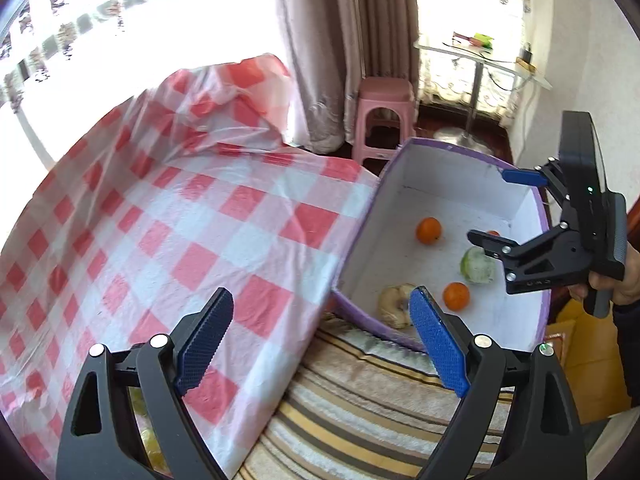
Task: Organize fruits
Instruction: 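Move both open grippers back over the remaining fruit on the table, then close the left gripper around the wrapped yellow-green fruit, then close the right gripper on a dark date while the left holds its fruit, then carry the yellow-green fruit and the date over the white box, then lower both held fruits into the box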
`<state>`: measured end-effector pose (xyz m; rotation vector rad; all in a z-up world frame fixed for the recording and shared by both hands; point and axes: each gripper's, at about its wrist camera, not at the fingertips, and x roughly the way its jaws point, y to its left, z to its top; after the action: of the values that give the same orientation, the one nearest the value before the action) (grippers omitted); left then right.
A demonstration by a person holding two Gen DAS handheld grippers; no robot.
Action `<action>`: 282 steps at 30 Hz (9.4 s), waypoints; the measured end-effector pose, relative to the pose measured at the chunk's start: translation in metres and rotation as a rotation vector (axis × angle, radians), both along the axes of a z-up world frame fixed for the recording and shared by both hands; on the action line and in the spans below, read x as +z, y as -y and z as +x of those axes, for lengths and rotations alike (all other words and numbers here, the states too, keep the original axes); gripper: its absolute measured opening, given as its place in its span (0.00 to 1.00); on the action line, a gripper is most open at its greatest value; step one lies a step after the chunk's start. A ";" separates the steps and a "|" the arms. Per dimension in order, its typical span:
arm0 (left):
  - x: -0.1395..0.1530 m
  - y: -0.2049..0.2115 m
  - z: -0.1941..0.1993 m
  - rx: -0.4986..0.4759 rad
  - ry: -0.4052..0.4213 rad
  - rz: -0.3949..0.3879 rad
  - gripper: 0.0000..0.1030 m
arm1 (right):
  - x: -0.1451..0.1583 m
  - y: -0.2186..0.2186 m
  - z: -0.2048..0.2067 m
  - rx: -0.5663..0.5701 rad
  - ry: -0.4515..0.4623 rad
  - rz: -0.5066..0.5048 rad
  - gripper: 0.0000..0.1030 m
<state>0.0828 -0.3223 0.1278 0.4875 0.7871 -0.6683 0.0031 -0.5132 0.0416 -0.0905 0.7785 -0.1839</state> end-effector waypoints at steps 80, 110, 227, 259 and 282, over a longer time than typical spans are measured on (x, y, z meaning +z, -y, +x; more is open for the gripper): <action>-0.086 -0.294 -0.042 0.625 -0.076 -0.230 0.68 | -0.003 -0.222 0.067 0.407 0.014 0.272 0.98; -0.087 -0.270 -0.001 0.540 -0.104 -0.231 0.63 | -0.003 -0.263 0.102 0.477 0.008 0.246 0.94; -0.020 -0.122 -0.003 0.291 0.041 0.011 0.58 | 0.000 -0.123 0.057 0.306 -0.044 0.313 0.39; -0.071 0.067 0.013 -0.093 -0.091 0.253 0.58 | -0.034 0.016 0.020 0.006 -0.072 0.238 0.39; -0.141 0.153 0.002 -0.277 -0.373 0.370 0.58 | -0.067 0.042 0.006 -0.060 -0.172 -0.028 0.39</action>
<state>0.0845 -0.4749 -0.0133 0.8325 1.2191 -0.8896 0.0094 -0.5557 -0.0253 -0.1108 0.9507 -0.2465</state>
